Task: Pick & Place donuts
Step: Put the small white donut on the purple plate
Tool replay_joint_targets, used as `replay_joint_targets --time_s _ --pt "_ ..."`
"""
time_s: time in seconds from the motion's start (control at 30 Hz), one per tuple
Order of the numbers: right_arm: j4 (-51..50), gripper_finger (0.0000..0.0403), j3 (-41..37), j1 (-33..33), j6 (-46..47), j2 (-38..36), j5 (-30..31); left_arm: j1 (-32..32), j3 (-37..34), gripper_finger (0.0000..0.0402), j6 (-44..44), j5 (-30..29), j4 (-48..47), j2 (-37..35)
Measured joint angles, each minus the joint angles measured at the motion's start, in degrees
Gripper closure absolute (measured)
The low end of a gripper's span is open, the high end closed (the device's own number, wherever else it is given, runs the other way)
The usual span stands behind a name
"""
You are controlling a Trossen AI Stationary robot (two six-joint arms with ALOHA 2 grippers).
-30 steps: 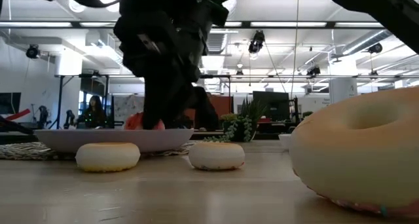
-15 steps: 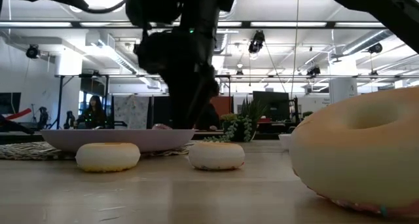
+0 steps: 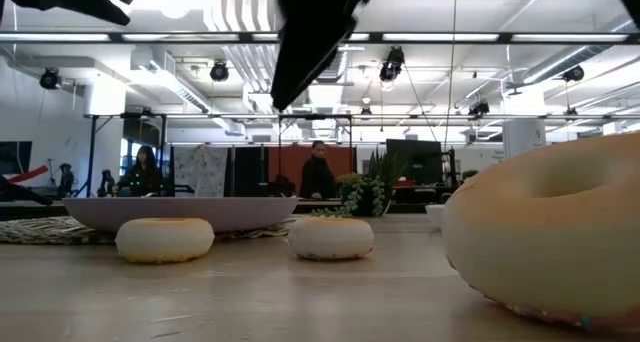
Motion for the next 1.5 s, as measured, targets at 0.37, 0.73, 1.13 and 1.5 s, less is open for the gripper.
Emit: replay_joint_targets --time_s 0.37,0.73,1.13,1.5 --pt "24.3 0.0221 -33.2 6.9 3.0 -18.8 -3.2 -0.2 -6.9 0.0239 -1.4 1.5 11.7 0.1" --pt "35.5 0.0222 -36.9 10.2 -7.6 -12.0 -3.2 -0.2 -7.9 0.0239 -1.3 2.2 15.5 0.1" --pt "30.4 0.024 -32.6 10.4 -1.8 -8.0 -4.6 -0.2 -7.9 0.0239 -1.4 2.6 16.7 0.2" --pt "33.5 0.0243 -33.3 10.4 -0.9 -5.4 -6.4 -0.1 -8.6 0.0239 -1.4 1.5 16.7 0.2"
